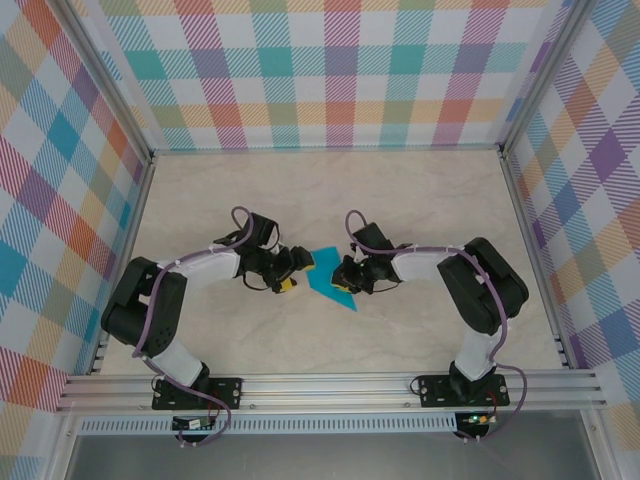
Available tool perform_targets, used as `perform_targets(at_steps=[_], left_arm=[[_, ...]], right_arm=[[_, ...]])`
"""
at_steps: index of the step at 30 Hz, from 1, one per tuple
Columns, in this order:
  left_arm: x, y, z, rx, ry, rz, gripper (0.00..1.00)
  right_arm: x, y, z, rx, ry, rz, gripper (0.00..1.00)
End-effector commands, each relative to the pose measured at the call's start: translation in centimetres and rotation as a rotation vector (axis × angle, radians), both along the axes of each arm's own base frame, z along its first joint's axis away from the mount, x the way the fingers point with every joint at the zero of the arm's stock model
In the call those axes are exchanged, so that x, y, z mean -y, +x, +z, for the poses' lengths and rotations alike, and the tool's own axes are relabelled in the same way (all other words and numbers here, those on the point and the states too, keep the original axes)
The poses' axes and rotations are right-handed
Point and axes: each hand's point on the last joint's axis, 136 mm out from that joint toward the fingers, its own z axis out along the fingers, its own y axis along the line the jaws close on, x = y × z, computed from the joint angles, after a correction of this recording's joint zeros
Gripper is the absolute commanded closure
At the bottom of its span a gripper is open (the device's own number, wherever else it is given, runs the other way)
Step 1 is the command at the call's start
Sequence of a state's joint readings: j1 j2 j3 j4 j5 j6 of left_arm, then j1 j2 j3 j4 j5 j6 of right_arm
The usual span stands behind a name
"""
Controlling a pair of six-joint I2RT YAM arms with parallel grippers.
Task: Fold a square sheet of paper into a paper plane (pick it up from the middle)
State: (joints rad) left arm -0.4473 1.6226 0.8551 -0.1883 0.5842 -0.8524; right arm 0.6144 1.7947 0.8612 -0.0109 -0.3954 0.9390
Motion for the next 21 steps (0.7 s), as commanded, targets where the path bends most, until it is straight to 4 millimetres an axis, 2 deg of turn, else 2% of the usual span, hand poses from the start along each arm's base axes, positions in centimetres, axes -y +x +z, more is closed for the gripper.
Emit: perform_targets(at_steps=[1, 15, 21], left_arm=[[1.0, -0.7, -0.7, -0.037, -0.027, -0.021, 0.3], [2.7, -0.6, -2.2, -0.064, -0.015, -0.068, 0.5], [3.5, 0.0, -1.9, -0.048, -0.048, -0.085, 0.56]], right_arm=[[0.6, -0.4, -1.0, -0.065, 0.05, -0.043, 0.84], [0.9, 0.1, 0.4, -0.08, 0.196, -0.077, 0.83], [1.0, 0.2, 0.6, -0.084, 0.222, -0.081, 0.83]])
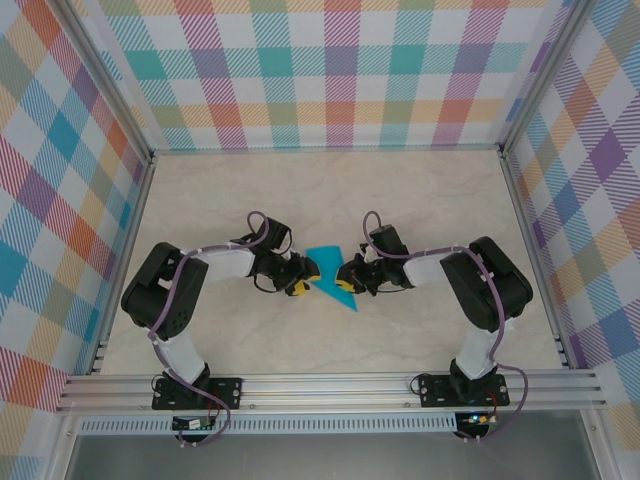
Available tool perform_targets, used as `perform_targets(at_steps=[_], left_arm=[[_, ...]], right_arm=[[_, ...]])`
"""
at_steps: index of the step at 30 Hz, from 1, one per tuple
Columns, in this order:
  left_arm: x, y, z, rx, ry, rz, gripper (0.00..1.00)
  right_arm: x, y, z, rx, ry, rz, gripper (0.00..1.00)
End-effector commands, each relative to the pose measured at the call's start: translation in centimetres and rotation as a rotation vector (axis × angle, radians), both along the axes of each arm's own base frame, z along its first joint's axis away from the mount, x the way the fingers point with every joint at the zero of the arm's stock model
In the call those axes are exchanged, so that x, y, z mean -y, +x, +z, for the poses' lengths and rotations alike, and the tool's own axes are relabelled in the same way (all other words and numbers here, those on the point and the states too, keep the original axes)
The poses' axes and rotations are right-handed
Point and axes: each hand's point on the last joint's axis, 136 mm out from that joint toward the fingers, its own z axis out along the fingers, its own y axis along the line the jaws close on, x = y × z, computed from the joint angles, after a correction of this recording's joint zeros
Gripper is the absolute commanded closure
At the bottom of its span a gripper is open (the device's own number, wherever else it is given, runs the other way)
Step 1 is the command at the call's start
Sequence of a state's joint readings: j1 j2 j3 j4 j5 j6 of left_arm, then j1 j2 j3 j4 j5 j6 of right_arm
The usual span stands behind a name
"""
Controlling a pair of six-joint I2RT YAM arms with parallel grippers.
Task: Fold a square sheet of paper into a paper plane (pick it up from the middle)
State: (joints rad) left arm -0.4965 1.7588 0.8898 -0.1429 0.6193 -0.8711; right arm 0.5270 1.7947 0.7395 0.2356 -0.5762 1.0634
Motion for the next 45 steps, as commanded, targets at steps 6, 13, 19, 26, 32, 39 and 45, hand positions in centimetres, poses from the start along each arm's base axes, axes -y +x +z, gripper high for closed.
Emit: perform_targets(at_steps=[6, 13, 19, 26, 32, 39, 45], left_arm=[[1.9, 1.1, 0.5, 0.031, -0.072, -0.04, 0.62], [2.6, 1.9, 0.3, 0.081, -0.117, -0.041, 0.66], [2.6, 2.0, 1.3, 0.105, -0.135, -0.038, 0.77], [2.6, 2.1, 2.0, 0.085, -0.133, -0.02, 0.84], [2.8, 2.0, 2.6, 0.058, -0.111, -0.02, 0.87], [2.8, 2.0, 3.0, 0.038, -0.091, -0.015, 0.88], [2.9, 2.0, 3.3, 0.026, -0.085, -0.012, 0.88]], right_arm=[[0.4, 0.0, 0.3, -0.01, 0.035, -0.012, 0.82], [0.7, 0.2, 0.6, 0.002, 0.043, -0.017, 0.8], [1.5, 0.4, 1.5, 0.085, -0.022, 0.009, 0.69], [3.2, 1.0, 3.6, 0.342, -0.28, 0.115, 0.52], [2.8, 0.6, 5.6, 0.695, -0.559, 0.25, 0.49], [0.3, -0.9, 5.6, 0.974, -0.781, 0.44, 0.5], [-1.9, -1.7, 3.6, 1.1, -0.847, 0.563, 0.49]])
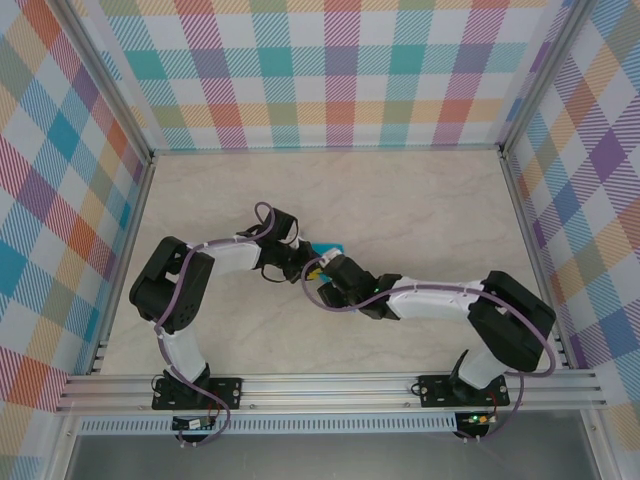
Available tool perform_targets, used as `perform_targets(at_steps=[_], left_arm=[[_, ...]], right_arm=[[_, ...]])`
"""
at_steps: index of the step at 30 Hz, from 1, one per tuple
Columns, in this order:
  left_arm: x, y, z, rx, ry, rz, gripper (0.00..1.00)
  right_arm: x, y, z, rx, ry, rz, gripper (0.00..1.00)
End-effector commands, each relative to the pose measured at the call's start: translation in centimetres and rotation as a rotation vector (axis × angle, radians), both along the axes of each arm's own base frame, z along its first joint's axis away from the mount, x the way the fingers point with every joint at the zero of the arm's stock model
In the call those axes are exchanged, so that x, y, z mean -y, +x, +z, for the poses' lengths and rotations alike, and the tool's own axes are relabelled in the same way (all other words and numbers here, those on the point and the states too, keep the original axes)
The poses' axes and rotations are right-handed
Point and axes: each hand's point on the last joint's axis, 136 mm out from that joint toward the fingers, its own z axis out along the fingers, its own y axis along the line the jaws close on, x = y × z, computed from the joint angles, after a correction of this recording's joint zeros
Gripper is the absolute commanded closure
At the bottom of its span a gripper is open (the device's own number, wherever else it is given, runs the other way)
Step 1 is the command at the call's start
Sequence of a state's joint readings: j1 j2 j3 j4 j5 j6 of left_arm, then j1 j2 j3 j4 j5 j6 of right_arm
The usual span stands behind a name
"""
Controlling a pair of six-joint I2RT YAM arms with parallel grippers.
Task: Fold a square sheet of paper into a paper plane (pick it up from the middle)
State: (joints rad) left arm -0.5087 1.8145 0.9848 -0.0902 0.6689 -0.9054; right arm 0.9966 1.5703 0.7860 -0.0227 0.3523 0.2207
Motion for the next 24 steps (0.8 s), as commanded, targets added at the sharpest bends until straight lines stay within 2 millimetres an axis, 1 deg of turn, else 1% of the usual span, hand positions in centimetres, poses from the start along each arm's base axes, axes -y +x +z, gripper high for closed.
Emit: perform_targets(at_steps=[1, 3, 8, 12, 16, 20, 22, 24], left_arm=[[0.3, -0.4, 1.3, -0.012, 0.002, 0.001, 0.88], [0.3, -0.4, 1.4, -0.013, 0.003, 0.001, 0.88], [0.2, -0.5, 1.3, -0.023, 0.005, 0.003, 0.88], [0.3, -0.4, 1.5, -0.024, 0.006, 0.005, 0.88], [0.4, -0.2, 1.8, -0.02, 0.008, 0.006, 0.87], [0.0, 0.5, 2.3, -0.007, 0.02, 0.01, 0.83], [-0.6, 1.2, 2.7, 0.003, 0.024, 0.023, 0.8], [-1.5, 2.0, 3.2, 0.017, 0.032, 0.047, 0.73]], right_arm=[[-0.3, 1.2, -0.3, 0.129, -0.086, 0.035, 0.48], [-0.4, 1.4, -0.7, 0.15, -0.101, 0.033, 0.48], [0.4, 2.0, -1.3, 0.196, -0.13, -0.015, 0.51], [0.7, 1.9, -2.0, 0.19, -0.152, -0.013, 0.63], [0.9, 1.7, -2.4, 0.181, -0.158, -0.012, 0.72], [0.9, 1.4, -2.3, 0.168, -0.143, -0.007, 0.79], [0.7, 1.2, -2.3, 0.154, -0.127, 0.002, 0.83], [0.4, 0.9, -2.3, 0.132, -0.1, 0.007, 0.86]])
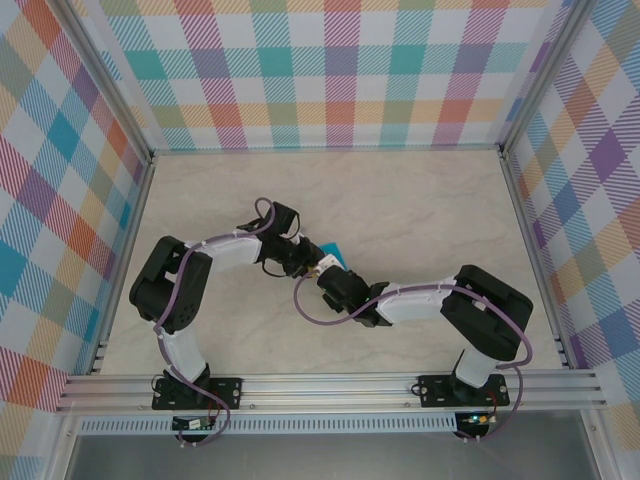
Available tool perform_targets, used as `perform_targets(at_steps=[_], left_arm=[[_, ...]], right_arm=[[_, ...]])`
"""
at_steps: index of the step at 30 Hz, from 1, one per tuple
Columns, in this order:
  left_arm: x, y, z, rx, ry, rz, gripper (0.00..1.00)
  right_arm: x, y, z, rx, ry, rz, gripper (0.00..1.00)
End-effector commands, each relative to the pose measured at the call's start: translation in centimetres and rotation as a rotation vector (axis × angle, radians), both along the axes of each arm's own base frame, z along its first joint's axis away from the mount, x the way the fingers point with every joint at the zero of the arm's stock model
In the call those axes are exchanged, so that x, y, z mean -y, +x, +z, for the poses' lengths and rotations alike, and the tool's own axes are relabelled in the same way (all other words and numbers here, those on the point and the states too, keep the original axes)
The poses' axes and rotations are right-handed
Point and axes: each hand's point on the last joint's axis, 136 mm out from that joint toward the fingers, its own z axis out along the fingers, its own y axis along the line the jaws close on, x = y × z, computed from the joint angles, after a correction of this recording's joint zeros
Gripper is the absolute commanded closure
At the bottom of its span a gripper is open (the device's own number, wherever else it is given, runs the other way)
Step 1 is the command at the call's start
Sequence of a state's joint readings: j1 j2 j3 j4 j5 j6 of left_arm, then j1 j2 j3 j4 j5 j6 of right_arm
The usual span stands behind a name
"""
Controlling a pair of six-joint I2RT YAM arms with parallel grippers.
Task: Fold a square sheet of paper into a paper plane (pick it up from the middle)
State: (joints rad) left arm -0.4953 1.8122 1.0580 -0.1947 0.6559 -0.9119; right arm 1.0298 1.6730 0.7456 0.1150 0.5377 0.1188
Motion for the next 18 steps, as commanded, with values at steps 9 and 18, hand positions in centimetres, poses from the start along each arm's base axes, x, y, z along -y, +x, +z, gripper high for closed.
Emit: perform_targets(at_steps=[9, 18], left_arm=[[-6.5, 3.2, 3.9, 0.122, 0.108, 0.142, 0.47], [-6.4, 2.4, 3.9, 0.195, 0.025, 0.169, 0.44]], right_arm=[[-1.8, -1.3, 1.1, -0.225, 0.293, 0.019, 0.97], [-2.2, -0.9, 2.7, -0.402, 0.514, 0.003, 1.0]])
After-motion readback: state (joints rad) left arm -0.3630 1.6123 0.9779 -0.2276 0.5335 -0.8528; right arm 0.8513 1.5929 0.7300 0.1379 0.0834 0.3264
